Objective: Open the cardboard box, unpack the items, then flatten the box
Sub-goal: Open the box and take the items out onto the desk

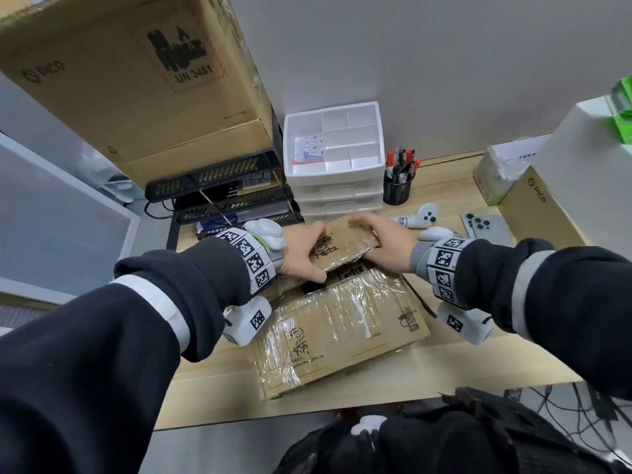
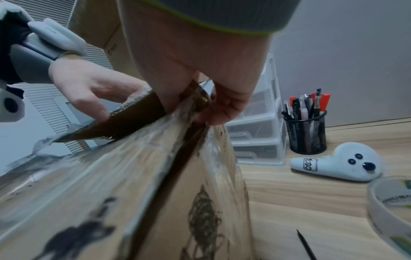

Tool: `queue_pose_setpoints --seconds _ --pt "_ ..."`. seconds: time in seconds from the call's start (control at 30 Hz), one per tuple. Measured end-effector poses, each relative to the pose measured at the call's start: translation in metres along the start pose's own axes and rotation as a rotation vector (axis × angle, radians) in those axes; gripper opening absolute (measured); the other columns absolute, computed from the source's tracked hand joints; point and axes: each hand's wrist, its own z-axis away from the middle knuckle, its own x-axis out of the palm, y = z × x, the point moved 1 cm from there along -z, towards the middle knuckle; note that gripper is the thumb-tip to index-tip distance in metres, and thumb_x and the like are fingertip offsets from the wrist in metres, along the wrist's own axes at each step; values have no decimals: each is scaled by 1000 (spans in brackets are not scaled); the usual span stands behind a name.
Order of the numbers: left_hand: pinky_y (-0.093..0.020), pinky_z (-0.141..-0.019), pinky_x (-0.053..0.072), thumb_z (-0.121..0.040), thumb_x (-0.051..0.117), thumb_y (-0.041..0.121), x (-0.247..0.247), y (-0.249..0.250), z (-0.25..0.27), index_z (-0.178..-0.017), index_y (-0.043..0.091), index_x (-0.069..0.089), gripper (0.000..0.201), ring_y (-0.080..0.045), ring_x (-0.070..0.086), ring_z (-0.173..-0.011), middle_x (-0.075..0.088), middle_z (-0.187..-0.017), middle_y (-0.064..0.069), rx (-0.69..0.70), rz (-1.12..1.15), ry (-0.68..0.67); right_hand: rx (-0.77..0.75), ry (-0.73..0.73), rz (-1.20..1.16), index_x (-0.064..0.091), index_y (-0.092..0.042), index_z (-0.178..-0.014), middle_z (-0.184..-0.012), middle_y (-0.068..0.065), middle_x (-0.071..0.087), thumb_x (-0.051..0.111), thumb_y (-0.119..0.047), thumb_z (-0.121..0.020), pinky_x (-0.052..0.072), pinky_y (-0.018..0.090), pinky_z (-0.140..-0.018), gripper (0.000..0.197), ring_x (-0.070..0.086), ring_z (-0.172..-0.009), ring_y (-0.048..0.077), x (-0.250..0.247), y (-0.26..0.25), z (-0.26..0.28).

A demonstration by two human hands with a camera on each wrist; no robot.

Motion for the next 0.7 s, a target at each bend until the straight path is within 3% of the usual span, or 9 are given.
queue_pose_setpoints --seconds 0.07,0.17,0.23,0.37,0.47,0.53,0.7 --pt "-42 -78 57 -58 69 66 2 -4 2 -131 15 35 95 -23 63 -86 63 -105 -4 -8 12 18 34 -10 1 49 -29 -135 -128 3 63 67 -20 -84 51 42 -96 54 62 -112 25 6 -3 -1" --pt "-39 -85 55 -49 70 78 8 -15 11 -129 23 35 103 -18 62 -94 61 -113 4 -4 71 25 78 14 -19 50 -28 -131 -123 2 65 64 -13 -85 52 40 -94 51 63 -108 25 12 -4 -1" --pt "-38 -84 56 -49 76 73 11 -26 22 -127 24 33 102 -17 60 -94 58 -114 5 -20 72 -20 91 33 -16 50 -32 -127 -120 0 66 64 -14 -84 53 38 -91 49 63 -104 24 12 -4 -4" --pt "-32 -63 57 -56 84 50 22 -51 50 -113 20 34 82 -17 60 -79 56 -95 0 -149 -1 -122 100 13 -15 50 -37 -117 -112 -2 68 65 -14 -81 55 38 -87 45 65 -96 23 9 -5 -12" --pt "-28 -56 52 -59 85 51 31 -64 68 -105 12 43 73 -15 59 -73 59 -89 0 -205 -40 -144 87 -11 18 47 -41 -112 -111 -5 68 66 -16 -80 54 35 -85 45 65 -93 22 6 -2 -13" --pt "-28 -54 47 -61 84 51 36 -67 78 -98 10 46 67 -14 54 -66 57 -83 1 -204 -72 -128 74 -16 33 49 -37 -115 -113 -4 67 66 -18 -82 54 36 -84 42 64 -93 22 7 0 -13" --pt "-28 -53 39 -69 77 51 47 -69 85 -93 14 35 61 -11 45 -61 53 -81 0 -201 -109 -64 44 17 58 52 -30 -121 -119 -2 65 67 -20 -85 51 36 -90 40 63 -103 23 11 2 -14"
